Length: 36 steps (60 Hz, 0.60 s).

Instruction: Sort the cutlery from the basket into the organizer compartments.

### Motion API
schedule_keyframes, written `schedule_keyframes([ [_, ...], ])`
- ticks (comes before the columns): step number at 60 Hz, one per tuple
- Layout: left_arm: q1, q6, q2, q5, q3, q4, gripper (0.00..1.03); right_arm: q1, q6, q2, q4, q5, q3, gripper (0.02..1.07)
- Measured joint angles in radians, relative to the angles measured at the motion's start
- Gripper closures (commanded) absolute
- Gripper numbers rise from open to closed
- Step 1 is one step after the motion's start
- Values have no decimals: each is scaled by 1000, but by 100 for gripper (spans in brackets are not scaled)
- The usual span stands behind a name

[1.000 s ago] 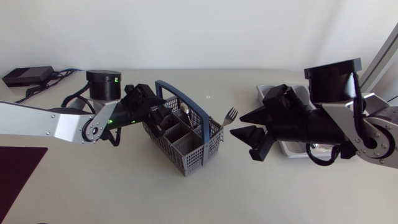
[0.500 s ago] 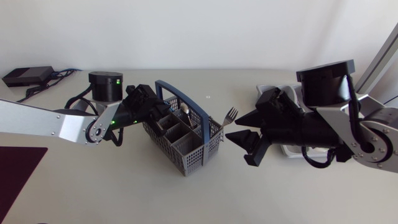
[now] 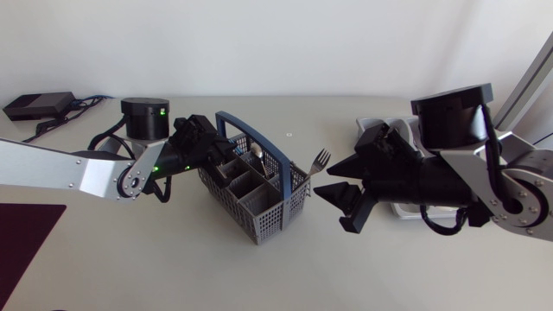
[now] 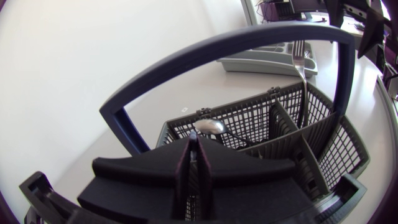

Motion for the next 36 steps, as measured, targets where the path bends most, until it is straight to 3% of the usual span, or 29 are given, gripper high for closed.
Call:
schedule_keyframes([
  [17,0,-22,-103,0,-14,0,100,24,0,-13,-10,13,0,43],
  [36,0,-23,-254,0,-155,46,100,53,7,-43,-34,29,6,43],
])
